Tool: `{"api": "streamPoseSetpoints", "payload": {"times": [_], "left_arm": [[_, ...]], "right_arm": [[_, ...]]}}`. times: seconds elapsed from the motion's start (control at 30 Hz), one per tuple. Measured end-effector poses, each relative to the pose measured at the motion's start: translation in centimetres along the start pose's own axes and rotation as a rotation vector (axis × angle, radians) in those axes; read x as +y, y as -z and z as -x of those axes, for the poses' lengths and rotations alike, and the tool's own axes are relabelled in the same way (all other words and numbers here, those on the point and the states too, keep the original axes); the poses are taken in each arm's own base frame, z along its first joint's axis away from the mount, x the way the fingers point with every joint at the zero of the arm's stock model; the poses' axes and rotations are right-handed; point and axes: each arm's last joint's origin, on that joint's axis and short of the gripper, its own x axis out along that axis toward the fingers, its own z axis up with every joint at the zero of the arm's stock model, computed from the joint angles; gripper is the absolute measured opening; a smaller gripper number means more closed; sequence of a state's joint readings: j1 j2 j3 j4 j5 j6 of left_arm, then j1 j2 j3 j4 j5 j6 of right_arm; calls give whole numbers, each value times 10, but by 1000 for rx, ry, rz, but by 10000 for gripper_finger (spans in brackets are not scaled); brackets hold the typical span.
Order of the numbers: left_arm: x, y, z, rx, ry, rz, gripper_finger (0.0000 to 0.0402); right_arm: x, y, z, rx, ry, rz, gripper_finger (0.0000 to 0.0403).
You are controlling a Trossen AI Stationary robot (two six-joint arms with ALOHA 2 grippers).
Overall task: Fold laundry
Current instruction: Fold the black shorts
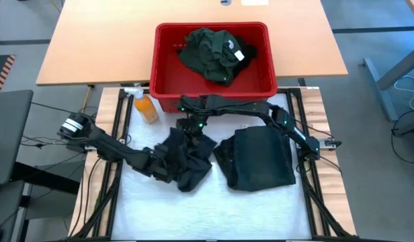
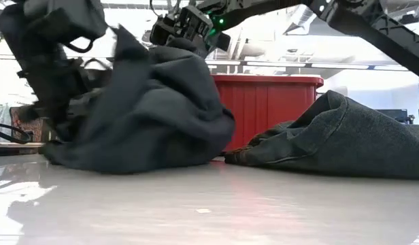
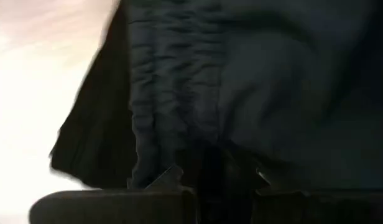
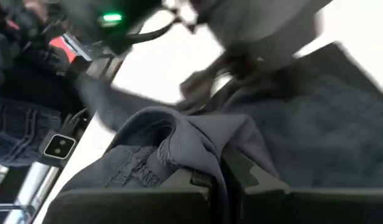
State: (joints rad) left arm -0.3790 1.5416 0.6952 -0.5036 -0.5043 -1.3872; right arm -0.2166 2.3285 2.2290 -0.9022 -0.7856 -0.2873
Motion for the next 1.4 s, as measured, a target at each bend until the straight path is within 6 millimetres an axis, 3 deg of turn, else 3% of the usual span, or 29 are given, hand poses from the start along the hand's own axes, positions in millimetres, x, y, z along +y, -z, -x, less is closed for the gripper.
{"api": "streamPoseSetpoints", "payload": {"times": [0.17,0.37,0.7,0.93,1.03,1.13,1.27,1.4], "left_arm": [[-27,0,-6,-6,233,-160,11],[-27,-6,2,-17,275,-183,2],[4,-33,73,-254,322,-113,0],[26,-52,117,-450,422,-106,0],[27,-54,120,-471,431,-116,0],[24,-52,116,-465,419,-135,0],[16,-49,108,-457,403,-178,0],[2,-50,96,-442,405,-272,0]], "right_arm": [[-3,7,5,42,-8,-79,37],[1,15,8,109,-21,-158,36],[-6,6,3,68,203,-268,67],[-31,20,-26,75,203,-321,128],[-36,24,-32,86,199,-348,169],[-39,22,-25,65,211,-339,213],[-40,14,-2,-1,241,-385,245],[-31,8,25,-20,256,-415,248]]}}
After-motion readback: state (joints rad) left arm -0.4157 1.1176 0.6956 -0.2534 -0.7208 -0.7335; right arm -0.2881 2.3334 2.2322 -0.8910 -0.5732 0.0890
